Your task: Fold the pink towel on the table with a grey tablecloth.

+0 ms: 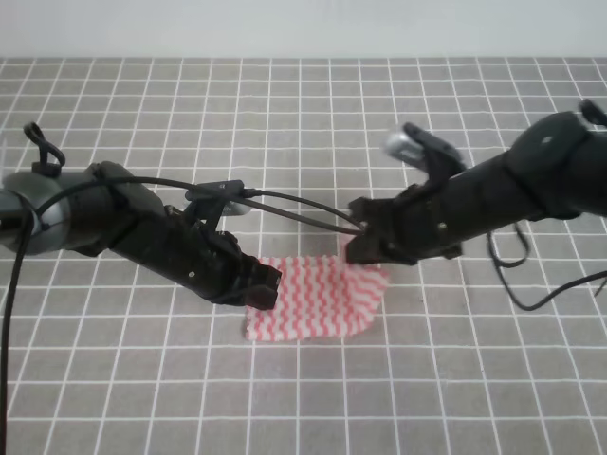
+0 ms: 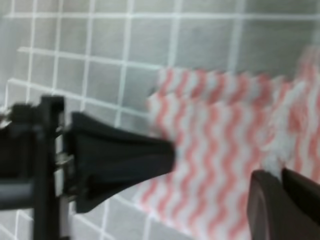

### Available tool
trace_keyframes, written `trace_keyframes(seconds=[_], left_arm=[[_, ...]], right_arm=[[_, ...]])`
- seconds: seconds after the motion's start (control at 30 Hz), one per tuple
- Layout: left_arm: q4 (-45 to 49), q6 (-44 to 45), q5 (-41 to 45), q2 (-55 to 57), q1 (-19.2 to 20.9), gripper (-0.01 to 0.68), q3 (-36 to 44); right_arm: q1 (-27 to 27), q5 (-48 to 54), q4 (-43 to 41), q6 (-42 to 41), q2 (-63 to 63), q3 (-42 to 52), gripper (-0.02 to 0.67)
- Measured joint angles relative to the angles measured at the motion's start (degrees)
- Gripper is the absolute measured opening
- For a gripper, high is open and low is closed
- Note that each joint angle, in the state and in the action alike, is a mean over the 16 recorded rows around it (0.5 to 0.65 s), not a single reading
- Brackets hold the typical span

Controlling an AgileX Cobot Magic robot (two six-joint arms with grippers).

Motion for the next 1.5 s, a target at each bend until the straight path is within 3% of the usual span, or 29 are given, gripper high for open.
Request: trace_keyframes(seconds=[0.47, 1.5], left_arm=[[0.3, 0.2, -1.0, -2.1, 0.2, -0.003, 0.1], [1.5, 0.4, -2.0, -1.5, 2.7, -0.003, 0.4]], right_arm=[[5.3, -1.6, 3.2, -0.9, 3.2, -4.4, -0.015], [6.8, -3.3, 7.2, -3.9, 5.0, -5.7, -0.015]])
